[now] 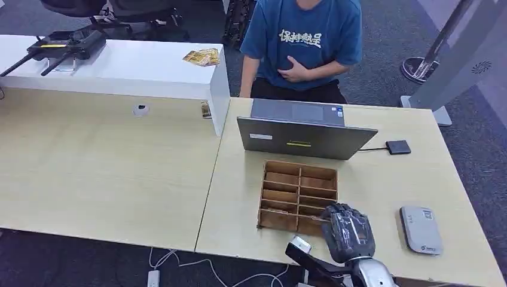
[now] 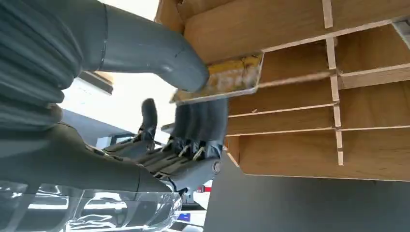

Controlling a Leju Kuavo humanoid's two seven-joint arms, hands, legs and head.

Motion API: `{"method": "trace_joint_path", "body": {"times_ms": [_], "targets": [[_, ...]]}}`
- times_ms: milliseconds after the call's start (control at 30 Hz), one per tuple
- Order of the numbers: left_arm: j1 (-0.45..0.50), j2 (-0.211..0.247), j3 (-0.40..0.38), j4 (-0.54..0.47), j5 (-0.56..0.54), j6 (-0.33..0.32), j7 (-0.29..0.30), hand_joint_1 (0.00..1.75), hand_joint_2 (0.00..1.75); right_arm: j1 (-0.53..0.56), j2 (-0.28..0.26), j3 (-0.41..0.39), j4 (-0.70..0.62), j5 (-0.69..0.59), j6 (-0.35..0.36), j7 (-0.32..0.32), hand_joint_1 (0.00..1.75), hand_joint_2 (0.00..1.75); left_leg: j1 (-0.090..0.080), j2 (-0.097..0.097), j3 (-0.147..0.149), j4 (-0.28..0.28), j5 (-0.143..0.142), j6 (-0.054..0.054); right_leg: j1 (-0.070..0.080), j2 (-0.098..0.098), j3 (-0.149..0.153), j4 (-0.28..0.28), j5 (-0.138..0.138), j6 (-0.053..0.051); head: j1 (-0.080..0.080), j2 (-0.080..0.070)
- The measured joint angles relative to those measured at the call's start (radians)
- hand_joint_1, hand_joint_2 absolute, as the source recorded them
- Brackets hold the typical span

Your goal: Pass the card to the sensor for recognition and then transmit it.

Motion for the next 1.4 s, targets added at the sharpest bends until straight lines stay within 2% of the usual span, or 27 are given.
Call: {"method": "trace_joint_path", "body": {"times_ms": [367, 467, 600, 667, 1033, 1400], "targets": [[0.0, 0.0, 0.001, 0.0, 0.0, 0.0, 0.0, 0.0, 0.0, 0.0, 0.0, 0.0, 0.0, -0.008, 0.006, -0.004, 1.19, 1.75, 0.0, 0.0, 0.0, 0.0, 0.0, 0.0, 0.0, 0.0, 0.0, 0.0, 0.0, 0.0, 0.0, 0.0], [0.0, 0.0, 0.001, 0.0, 0.0, 0.0, 0.0, 0.0, 0.0, 0.0, 0.0, 0.0, 0.0, -0.011, 0.006, -0.006, 1.29, 1.75, 0.0, 0.0, 0.0, 0.0, 0.0, 0.0, 0.0, 0.0, 0.0, 0.0, 0.0, 0.0, 0.0, 0.0], [0.0, 0.0, 0.001, 0.0, 0.0, 0.0, -0.002, 0.0, 0.0, 0.0, 0.0, 0.0, 0.0, -0.018, -0.019, -0.013, 1.68, 1.75, 0.0, 0.0, 0.0, 0.0, 0.0, 0.0, 0.0, 0.0, 0.0, 0.0, 0.0, 0.0, 0.0, 0.0], [0.0, 0.0, 0.002, 0.0, 0.0, 0.0, -0.003, 0.0, 0.0, 0.001, 0.0, 0.0, 0.0, -0.021, -0.041, -0.018, 1.75, 1.75, 0.0, 0.0, 0.0, 0.0, 0.0, 0.0, 0.0, 0.0, 0.0, 0.0, 0.0, 0.0, 0.0, 0.0], [0.0, 0.0, 0.008, 0.0, 0.0, 0.002, -0.015, 0.0, 0.0, 0.044, 0.019, -0.023, -0.043, -0.022, -0.185, -0.058, 1.75, 1.75, 0.0, 0.0, 0.0, 0.0, 0.0, 0.0, 0.0, 0.0, 0.0, 0.0, 0.0, 0.0, 0.0, 0.0], [0.0, 0.0, 0.01, 0.0, -0.003, 0.002, -0.021, 0.0, 0.0, 0.112, 0.067, -0.074, -0.107, -0.013, -0.355, -0.138, 1.75, 1.75, 0.0, 0.0, 0.0, 0.0, 0.0, 0.0, 0.0, 0.0, 0.0, 0.0, 0.0, 0.0, 0.0, 0.0]]}}
